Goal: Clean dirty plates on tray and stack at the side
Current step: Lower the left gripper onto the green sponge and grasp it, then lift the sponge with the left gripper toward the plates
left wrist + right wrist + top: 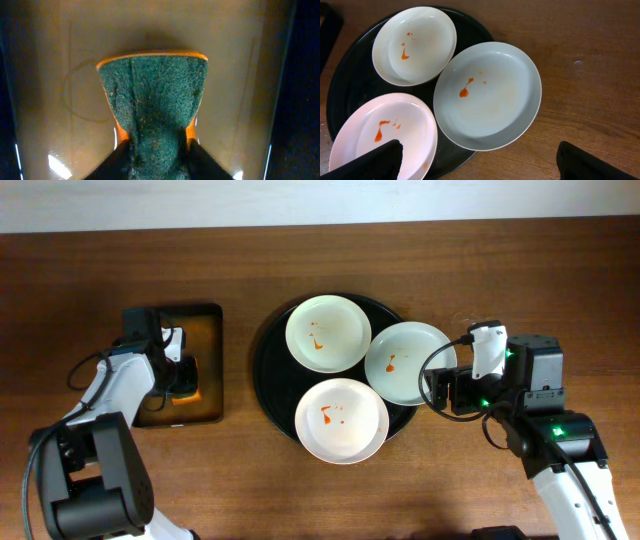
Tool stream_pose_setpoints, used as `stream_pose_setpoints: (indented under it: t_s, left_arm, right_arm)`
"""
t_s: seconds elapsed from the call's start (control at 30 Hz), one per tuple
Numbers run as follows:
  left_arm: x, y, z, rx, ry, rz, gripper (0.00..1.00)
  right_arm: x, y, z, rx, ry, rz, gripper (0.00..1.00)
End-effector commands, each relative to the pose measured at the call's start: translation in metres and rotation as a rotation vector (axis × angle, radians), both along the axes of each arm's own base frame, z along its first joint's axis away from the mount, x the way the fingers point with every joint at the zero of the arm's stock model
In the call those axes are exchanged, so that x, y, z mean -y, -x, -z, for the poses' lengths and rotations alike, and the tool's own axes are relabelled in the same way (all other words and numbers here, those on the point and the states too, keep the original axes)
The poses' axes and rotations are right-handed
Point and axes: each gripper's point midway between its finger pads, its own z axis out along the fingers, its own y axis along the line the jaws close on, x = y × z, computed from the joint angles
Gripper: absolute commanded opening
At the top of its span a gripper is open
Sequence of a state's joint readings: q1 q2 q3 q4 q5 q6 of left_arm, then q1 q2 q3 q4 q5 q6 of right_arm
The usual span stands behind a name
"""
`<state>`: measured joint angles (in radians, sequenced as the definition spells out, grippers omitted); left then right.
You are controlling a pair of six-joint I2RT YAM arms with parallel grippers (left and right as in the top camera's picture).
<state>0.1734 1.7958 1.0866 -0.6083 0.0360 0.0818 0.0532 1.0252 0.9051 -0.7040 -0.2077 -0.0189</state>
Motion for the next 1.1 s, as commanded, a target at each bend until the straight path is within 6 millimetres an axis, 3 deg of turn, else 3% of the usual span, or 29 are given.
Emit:
stream_pose_setpoints:
  t_s: [0.0, 0.3, 0.4, 0.5, 0.67, 0.83, 1.07]
  left_arm:
    - [0.001, -0.002, 0.002, -0.001, 0.0, 0.005, 0.31]
    - [0.001, -0.002, 0.002, -0.001, 0.0, 0.005, 0.01]
    - [0.001, -0.002, 0.001, 0.0, 0.0, 0.005, 0.01]
    - [0.0, -0.006, -0.012, 0.037, -0.006, 0.005, 0.01]
    - [0.005, -0.011, -0.068, 0.177, 0.0, 0.016, 0.0]
    - [0.009, -0.007, -0.099, 0.248, 0.003, 0.023, 0.0]
    - [0.02, -0.002, -0.104, 0.251, 0.061, 0.045, 0.0]
  right_arm:
    - [-0.003, -0.002, -0.009, 0.02, -0.006, -0.008, 0.99]
    - [-0.003, -0.002, -0.009, 0.02, -0.006, -0.008, 0.99]
    - [-0.003, -0.002, -0.009, 0.02, -0.006, -0.008, 0.99]
    - [-0.002, -0.002, -0.009, 0.021, -0.002, -0.004, 0.99]
    - [0.009, -0.005, -0.01, 0.027, 0.027, 0.059, 0.99]
    - [0.018, -0.009, -0.018, 0.043, 0.036, 0.12, 0.99]
    - [0.025, -0.011, -0.027, 0.058, 0.045, 0.167, 0.99]
